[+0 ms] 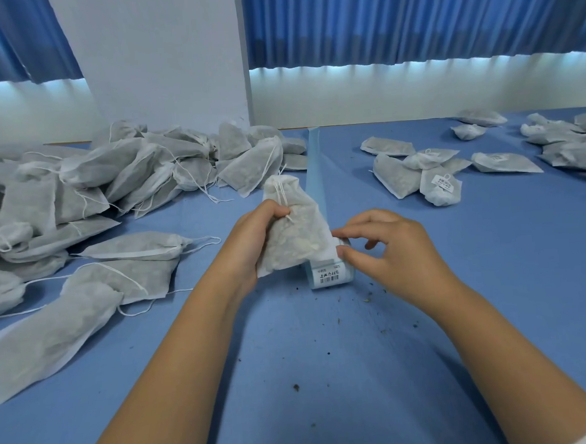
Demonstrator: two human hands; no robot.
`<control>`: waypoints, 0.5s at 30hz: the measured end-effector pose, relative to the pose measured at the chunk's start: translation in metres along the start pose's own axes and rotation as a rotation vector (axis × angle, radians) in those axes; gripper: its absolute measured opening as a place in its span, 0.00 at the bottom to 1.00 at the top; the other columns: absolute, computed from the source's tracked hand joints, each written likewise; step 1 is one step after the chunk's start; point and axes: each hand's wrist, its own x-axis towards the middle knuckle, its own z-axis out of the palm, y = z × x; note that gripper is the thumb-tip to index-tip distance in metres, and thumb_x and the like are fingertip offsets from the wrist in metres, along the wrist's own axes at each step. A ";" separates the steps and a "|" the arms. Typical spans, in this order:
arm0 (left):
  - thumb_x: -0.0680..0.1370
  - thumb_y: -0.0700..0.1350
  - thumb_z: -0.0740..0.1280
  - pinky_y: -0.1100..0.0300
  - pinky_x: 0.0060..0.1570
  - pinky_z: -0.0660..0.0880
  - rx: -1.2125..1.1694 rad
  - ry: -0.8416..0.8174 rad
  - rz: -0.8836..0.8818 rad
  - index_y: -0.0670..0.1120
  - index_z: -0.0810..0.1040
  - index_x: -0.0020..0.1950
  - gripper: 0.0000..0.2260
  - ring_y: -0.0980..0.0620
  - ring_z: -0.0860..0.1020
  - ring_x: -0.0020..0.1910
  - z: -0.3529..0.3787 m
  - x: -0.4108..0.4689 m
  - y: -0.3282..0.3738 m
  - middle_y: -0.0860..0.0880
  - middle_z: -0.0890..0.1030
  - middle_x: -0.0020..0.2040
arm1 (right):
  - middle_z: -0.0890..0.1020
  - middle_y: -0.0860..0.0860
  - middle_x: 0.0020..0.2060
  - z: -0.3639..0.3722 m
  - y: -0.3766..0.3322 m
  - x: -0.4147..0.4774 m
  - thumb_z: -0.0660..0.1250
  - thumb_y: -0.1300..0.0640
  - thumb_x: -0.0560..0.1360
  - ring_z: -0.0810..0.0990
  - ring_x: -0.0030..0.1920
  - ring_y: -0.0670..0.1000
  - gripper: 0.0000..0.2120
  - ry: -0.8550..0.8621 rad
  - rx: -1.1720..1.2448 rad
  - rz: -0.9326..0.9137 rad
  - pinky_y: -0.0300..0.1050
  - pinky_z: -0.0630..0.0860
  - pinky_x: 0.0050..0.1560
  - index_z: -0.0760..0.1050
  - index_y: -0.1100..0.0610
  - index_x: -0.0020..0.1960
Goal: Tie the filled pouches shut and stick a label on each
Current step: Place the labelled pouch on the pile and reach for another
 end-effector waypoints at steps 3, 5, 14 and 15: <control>0.78 0.44 0.63 0.67 0.26 0.71 0.012 -0.001 -0.005 0.46 0.77 0.39 0.09 0.55 0.79 0.28 0.000 -0.001 0.001 0.52 0.79 0.29 | 0.81 0.44 0.45 0.000 0.000 0.000 0.74 0.58 0.73 0.73 0.44 0.36 0.09 0.036 -0.051 -0.040 0.25 0.67 0.46 0.84 0.51 0.53; 0.78 0.44 0.63 0.68 0.24 0.70 0.016 0.004 -0.008 0.46 0.76 0.38 0.10 0.56 0.78 0.26 0.001 -0.002 0.001 0.53 0.78 0.28 | 0.81 0.43 0.45 0.000 0.000 -0.001 0.74 0.57 0.73 0.74 0.44 0.37 0.08 0.043 -0.068 -0.049 0.26 0.67 0.46 0.84 0.50 0.51; 0.73 0.47 0.66 0.67 0.24 0.68 0.043 0.008 -0.011 0.47 0.76 0.34 0.08 0.55 0.76 0.25 0.000 -0.001 0.002 0.52 0.75 0.27 | 0.79 0.45 0.47 0.005 -0.001 -0.001 0.71 0.54 0.73 0.74 0.51 0.47 0.09 0.019 -0.124 -0.021 0.39 0.70 0.51 0.84 0.52 0.53; 0.72 0.48 0.66 0.67 0.25 0.69 0.043 0.006 -0.011 0.47 0.76 0.35 0.07 0.55 0.76 0.26 0.000 -0.001 0.002 0.52 0.76 0.28 | 0.80 0.46 0.47 0.005 -0.002 -0.001 0.72 0.54 0.74 0.74 0.51 0.48 0.09 0.028 -0.135 -0.024 0.40 0.71 0.51 0.84 0.51 0.53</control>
